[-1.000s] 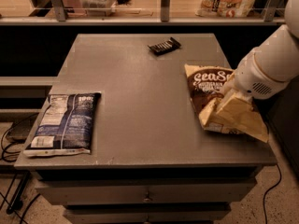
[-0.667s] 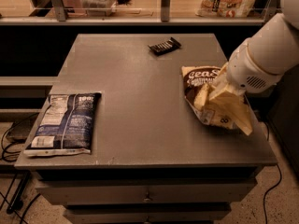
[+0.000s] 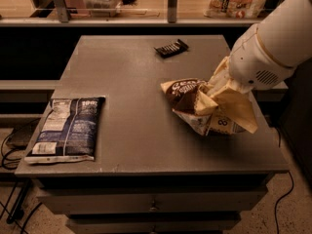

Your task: Move brown chip bag near blue chip bag

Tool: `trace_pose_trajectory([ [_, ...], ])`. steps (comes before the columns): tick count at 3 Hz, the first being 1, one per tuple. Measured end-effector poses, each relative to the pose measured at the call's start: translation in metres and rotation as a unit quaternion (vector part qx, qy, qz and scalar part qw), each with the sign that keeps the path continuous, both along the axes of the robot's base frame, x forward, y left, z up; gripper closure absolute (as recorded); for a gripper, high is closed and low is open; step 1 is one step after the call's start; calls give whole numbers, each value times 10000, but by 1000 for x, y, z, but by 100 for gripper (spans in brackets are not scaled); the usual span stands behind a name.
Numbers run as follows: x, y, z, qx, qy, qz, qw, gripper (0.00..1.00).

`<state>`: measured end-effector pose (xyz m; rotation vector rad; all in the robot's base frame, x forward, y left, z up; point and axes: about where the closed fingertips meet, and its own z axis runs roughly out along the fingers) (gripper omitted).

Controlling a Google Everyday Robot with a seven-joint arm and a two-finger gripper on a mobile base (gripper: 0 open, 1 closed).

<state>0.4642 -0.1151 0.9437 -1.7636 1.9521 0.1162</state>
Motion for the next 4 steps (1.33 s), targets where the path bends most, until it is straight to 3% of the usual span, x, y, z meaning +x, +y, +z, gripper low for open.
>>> trace_pose_trajectory([
  [1,-13,36,14,239,-95,597,9979,100],
  [2,-38,96,44,674,-281,1590,9846,100],
  [3,-57,147,67,1004,-438,2337,9661,100],
  [4,-56,184,63,1170,-421,2633,9567,82],
])
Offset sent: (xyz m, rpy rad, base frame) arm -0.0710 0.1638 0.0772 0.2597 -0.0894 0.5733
